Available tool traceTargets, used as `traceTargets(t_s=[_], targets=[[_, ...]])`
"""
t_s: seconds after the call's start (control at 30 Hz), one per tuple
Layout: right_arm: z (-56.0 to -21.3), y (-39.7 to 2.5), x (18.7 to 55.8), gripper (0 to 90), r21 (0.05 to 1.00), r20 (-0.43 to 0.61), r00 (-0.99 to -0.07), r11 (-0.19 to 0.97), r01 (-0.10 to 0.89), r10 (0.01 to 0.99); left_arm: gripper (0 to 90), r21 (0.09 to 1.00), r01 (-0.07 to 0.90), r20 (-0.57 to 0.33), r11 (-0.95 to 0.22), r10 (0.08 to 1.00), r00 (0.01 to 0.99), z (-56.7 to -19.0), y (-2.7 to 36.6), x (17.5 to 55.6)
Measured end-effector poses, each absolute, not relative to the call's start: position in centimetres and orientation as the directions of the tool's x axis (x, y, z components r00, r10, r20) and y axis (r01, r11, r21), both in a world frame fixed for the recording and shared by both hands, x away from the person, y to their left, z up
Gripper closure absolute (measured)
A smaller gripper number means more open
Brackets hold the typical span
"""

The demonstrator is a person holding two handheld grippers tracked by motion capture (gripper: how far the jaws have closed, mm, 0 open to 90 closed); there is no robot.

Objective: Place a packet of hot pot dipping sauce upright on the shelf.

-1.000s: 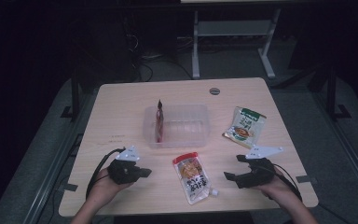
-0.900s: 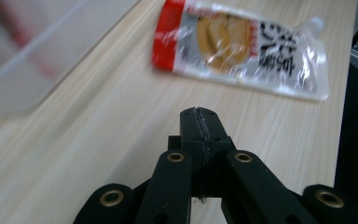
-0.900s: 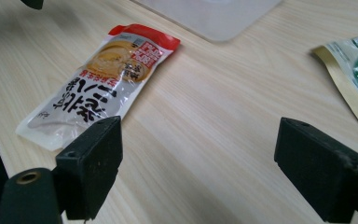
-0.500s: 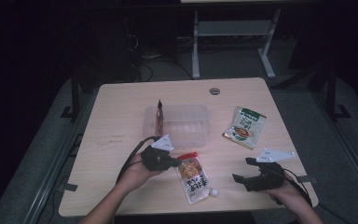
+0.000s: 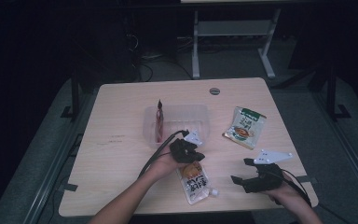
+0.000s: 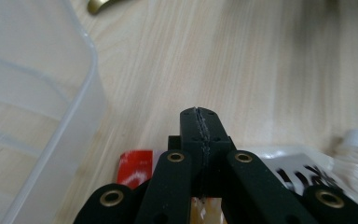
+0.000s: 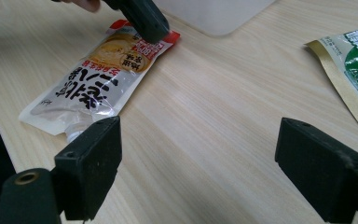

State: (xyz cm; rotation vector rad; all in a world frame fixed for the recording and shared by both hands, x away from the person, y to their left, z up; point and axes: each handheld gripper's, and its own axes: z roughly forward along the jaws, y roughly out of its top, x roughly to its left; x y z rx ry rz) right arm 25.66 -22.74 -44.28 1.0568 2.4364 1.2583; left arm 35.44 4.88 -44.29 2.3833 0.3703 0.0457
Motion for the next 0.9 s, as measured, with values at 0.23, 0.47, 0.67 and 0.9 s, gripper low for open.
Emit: traceTargets(t_s=[0.23, 0.47, 0.67, 0.9], targets=[[-44.3, -22.8, 25.6, 14.5, 0.773, 0.138, -0.721, 0.381, 0.506, 0.679, 89.8, 0.630, 0.246, -0.053, -0.737, 0.275, 0.960, -45.5, 3.6, 35.7], [-44.3, -22.7, 25.6, 14.5, 0.773, 0.131, -0.726, 0.389, 0.501, 0.675, 89.8, 0.604, 0.248, -0.040, -0.757, 0.283, 0.958, -45.4, 4.3, 35.9], [-44.3, -22.6, 25.5, 14.5, 0.775, 0.138, -0.726, 0.383, 0.503, 0.674, 89.8, 0.590, 0.257, -0.031, -0.766, 0.296, 0.955, -45.2, 5.9, 35.8], [-44.3, -22.5, 25.5, 14.5, 0.772, 0.134, -0.725, 0.387, 0.504, 0.676, 89.8, 0.589, 0.282, -0.038, -0.757, 0.323, 0.946, -44.8, 8.7, 35.2]])
